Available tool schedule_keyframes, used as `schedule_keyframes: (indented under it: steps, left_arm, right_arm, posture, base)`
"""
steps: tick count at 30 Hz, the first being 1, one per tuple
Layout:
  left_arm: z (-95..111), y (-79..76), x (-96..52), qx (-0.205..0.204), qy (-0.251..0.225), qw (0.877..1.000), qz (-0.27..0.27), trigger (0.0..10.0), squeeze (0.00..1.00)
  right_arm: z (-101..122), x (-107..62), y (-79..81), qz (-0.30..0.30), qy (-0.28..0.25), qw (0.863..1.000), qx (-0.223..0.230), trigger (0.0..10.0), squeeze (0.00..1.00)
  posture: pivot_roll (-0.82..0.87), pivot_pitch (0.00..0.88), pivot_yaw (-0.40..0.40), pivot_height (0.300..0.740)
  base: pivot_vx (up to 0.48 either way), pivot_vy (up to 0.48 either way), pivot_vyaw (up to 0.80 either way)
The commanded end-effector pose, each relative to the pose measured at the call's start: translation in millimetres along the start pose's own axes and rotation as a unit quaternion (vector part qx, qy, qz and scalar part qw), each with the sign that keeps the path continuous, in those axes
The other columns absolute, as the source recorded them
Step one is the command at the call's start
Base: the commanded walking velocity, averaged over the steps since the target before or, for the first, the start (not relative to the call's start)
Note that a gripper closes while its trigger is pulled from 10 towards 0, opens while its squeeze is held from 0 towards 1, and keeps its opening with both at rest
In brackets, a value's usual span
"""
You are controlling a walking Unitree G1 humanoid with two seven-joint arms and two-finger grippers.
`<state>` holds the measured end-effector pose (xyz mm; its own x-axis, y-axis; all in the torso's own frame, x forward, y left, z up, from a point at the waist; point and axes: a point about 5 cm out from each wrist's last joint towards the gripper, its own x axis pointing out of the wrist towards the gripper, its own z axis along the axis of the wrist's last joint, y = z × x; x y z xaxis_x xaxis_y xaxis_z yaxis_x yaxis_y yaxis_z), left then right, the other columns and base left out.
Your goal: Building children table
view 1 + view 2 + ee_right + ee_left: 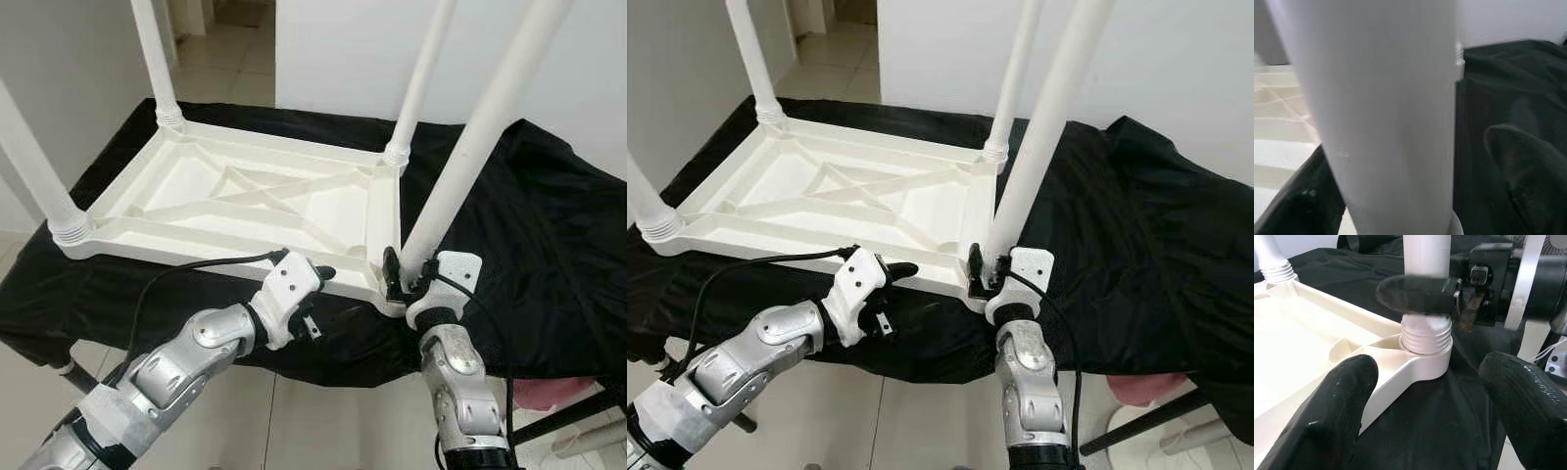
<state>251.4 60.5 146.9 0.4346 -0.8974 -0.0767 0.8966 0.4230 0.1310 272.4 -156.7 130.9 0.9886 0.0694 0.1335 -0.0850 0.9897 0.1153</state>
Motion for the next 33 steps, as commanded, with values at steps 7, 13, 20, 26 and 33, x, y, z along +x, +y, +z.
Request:
schedule_keyframes:
  steps: [7, 13, 20, 26, 33]
  left_arm:
    - [1.8, -20.7, 0.0, 0.014, 0.002, 0.989, -0.144, 10.0, 0.0]
    - [1.2, -18.4, 1.3, 0.022, 0.008, 0.989, -0.143, 10.0, 0.0]
    - [4.1, -18.9, 3.1, 0.016, 0.003, 0.99, -0.139, 10.0, 0.0]
    - [3.9, -23.3, 5.1, 0.01, 0.001, 0.99, -0.139, 10.0, 0.0]
    - [4.4, -19.8, 4.9, 0.011, 0.002, 0.992, -0.129, 10.0, 0.0]
  right_arm:
    - [7.1, 4.0, -19.1, 0.127, 0.009, 0.992, -0.006, 10.0, 0.0]
    - [6.1, 5.6, -25.0, 0.217, 0.033, 0.975, -0.03, 10.0, 0.0]
    - [-0.6, 15.7, -26.9, 0.292, 0.069, 0.952, -0.062, 10.0, 0.0]
    - [-6.0, 30.9, -27.8, 0.32, 0.085, 0.938, -0.106, 4.7, 0.0]
    - [-7.7, 34.4, -34.3, 0.315, 0.087, 0.941, -0.092, 0.0, 0.0]
  posture:
    - [-0.05, 0.0, -0.039, 0.74]
    - [-0.05, 0.0, -0.037, 0.74]
    - [-0.04, 0.0, -0.045, 0.74]
    - [-0.03, 0.0, -0.05, 0.74]
    - [-0.02, 0.0, -0.064, 0.74]
  base:
    - [0.0, 0.0, 0.0]
    - [0.0, 0.0, 0.0]
    - [0.0, 0.0, 0.0]
    - [0.0, 0.0, 0.0]
    - [0.0, 0.0, 0.0]
